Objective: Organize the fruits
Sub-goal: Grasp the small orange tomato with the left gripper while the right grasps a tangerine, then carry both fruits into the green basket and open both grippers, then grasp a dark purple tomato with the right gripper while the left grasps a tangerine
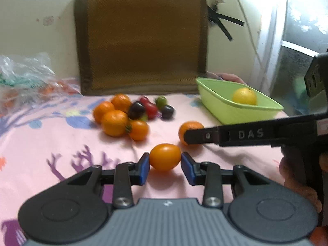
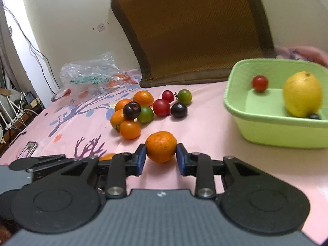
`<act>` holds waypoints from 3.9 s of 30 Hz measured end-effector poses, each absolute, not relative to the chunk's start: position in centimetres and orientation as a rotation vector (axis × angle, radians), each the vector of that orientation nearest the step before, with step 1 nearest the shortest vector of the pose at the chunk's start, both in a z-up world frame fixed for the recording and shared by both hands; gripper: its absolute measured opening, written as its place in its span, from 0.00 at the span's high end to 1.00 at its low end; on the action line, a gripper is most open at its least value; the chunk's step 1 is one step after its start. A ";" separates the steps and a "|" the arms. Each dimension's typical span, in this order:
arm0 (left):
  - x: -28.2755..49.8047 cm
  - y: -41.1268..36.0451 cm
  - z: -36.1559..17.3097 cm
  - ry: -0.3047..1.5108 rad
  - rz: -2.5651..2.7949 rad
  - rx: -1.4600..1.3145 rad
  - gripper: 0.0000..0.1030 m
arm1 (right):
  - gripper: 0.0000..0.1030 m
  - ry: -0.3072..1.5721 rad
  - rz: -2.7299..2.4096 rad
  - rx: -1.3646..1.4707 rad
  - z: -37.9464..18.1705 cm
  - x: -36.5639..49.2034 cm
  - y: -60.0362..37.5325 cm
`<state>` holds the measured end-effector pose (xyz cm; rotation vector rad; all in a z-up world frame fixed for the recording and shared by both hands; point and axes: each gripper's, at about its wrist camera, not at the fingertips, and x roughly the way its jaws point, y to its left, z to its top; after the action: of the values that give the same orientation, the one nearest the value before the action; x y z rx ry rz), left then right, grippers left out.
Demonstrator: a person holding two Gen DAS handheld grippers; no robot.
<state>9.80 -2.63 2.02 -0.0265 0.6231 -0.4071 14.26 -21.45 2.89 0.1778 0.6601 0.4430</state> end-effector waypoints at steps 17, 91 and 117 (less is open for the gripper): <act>1.8 -15.3 1.6 0.600 -0.861 0.220 0.67 | 0.67 0.544 0.104 0.194 1.3 -2.1 -32.1; 19.0 5.4 2.4 0.784 -0.399 -0.332 0.61 | 0.72 0.548 0.385 0.137 3.6 12.4 -16.9; -0.6 -10.1 2.5 0.673 -0.816 0.086 0.59 | 0.71 0.466 0.064 0.147 0.3 -5.0 -26.5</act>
<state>-0.64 -10.13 2.47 0.0857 0.6735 -0.8162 -4.97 -26.54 0.33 0.1471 0.4657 0.0642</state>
